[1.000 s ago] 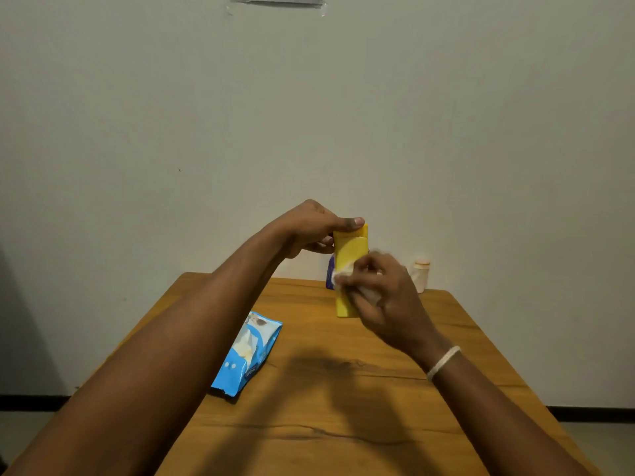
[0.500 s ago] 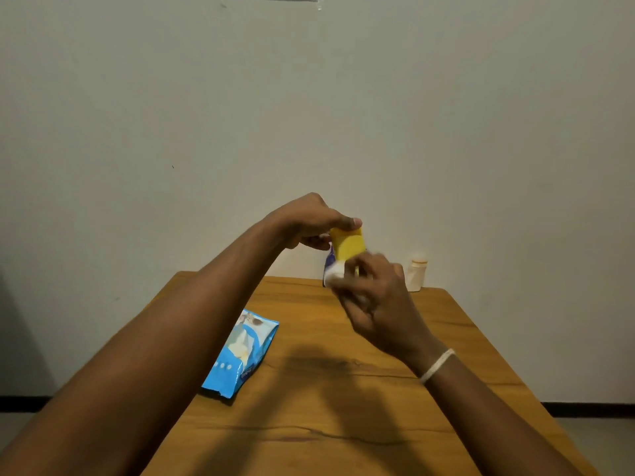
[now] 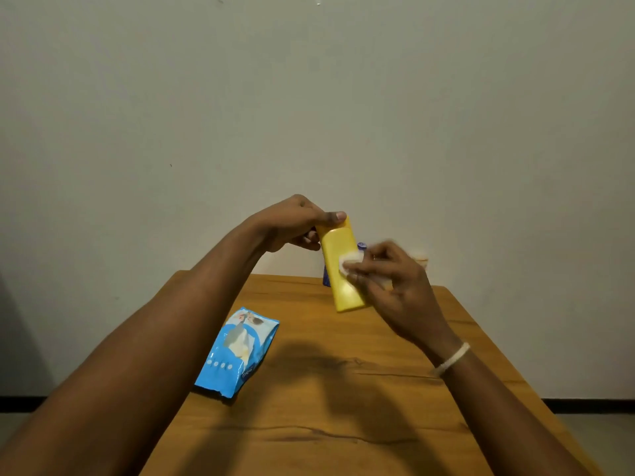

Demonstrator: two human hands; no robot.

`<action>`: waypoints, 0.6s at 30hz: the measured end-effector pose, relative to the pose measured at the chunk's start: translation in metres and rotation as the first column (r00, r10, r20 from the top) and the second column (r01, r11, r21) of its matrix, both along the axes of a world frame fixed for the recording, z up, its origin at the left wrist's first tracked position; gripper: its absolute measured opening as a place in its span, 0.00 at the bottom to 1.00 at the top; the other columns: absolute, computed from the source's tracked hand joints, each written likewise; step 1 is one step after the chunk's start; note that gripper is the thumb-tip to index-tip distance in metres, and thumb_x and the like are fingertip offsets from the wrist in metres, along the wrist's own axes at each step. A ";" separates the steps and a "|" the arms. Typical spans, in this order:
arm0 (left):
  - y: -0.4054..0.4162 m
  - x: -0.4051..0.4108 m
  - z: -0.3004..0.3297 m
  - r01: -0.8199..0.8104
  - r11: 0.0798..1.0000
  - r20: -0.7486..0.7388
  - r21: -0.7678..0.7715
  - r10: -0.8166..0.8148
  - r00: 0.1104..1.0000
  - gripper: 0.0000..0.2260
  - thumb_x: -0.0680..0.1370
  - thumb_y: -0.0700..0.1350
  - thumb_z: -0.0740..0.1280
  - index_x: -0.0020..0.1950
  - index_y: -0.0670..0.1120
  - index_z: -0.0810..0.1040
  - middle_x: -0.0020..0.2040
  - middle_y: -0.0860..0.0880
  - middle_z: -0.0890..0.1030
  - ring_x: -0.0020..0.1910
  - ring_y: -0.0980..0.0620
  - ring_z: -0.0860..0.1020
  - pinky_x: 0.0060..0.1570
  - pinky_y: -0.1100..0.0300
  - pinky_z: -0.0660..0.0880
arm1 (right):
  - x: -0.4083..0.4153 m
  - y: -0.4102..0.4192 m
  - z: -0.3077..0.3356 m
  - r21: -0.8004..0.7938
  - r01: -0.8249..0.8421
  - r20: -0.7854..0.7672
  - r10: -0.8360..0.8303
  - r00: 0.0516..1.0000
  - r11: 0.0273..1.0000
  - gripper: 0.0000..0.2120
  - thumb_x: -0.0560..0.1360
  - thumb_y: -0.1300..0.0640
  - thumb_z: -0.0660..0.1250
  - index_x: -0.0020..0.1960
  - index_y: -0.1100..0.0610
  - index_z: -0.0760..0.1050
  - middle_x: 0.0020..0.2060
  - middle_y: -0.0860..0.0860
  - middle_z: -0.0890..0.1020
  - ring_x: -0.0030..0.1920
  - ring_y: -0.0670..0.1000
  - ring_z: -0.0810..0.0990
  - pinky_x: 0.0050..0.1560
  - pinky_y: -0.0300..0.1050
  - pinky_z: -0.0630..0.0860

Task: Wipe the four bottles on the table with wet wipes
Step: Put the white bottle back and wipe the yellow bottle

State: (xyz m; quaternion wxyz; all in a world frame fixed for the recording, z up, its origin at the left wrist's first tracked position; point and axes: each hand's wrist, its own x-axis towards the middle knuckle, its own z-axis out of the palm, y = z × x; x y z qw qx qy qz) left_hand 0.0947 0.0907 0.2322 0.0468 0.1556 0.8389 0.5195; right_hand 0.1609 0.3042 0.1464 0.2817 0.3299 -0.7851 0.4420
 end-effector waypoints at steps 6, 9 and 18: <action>-0.012 -0.006 -0.016 -0.140 0.985 0.045 0.097 0.136 0.990 0.18 0.76 0.53 0.72 0.44 0.37 0.80 0.42 0.41 0.77 0.39 0.49 0.79 0.40 0.60 0.81 | 0.018 -0.008 -0.046 -0.214 0.059 -0.039 -0.069 0.997 0.975 0.13 0.74 0.58 0.71 0.57 0.59 0.83 0.49 0.52 0.78 0.54 0.49 0.78 0.50 0.32 0.77; -0.003 -0.003 -0.020 -0.149 0.969 0.025 0.195 0.147 0.989 0.21 0.76 0.50 0.73 0.48 0.30 0.80 0.39 0.41 0.78 0.35 0.50 0.80 0.38 0.58 0.82 | 0.011 -0.023 -0.049 -0.563 0.280 0.172 -0.221 0.960 0.777 0.13 0.74 0.61 0.72 0.59 0.59 0.83 0.52 0.52 0.81 0.55 0.45 0.80 0.48 0.32 0.78; 0.018 0.000 -0.040 -0.295 0.936 -0.103 0.191 0.318 0.943 0.21 0.76 0.50 0.73 0.48 0.30 0.80 0.42 0.37 0.81 0.36 0.44 0.83 0.37 0.55 0.84 | 0.005 -0.052 -0.044 -0.761 0.638 0.622 0.414 0.665 0.119 0.17 0.73 0.60 0.75 0.59 0.64 0.80 0.52 0.57 0.83 0.46 0.49 0.82 0.48 0.47 0.79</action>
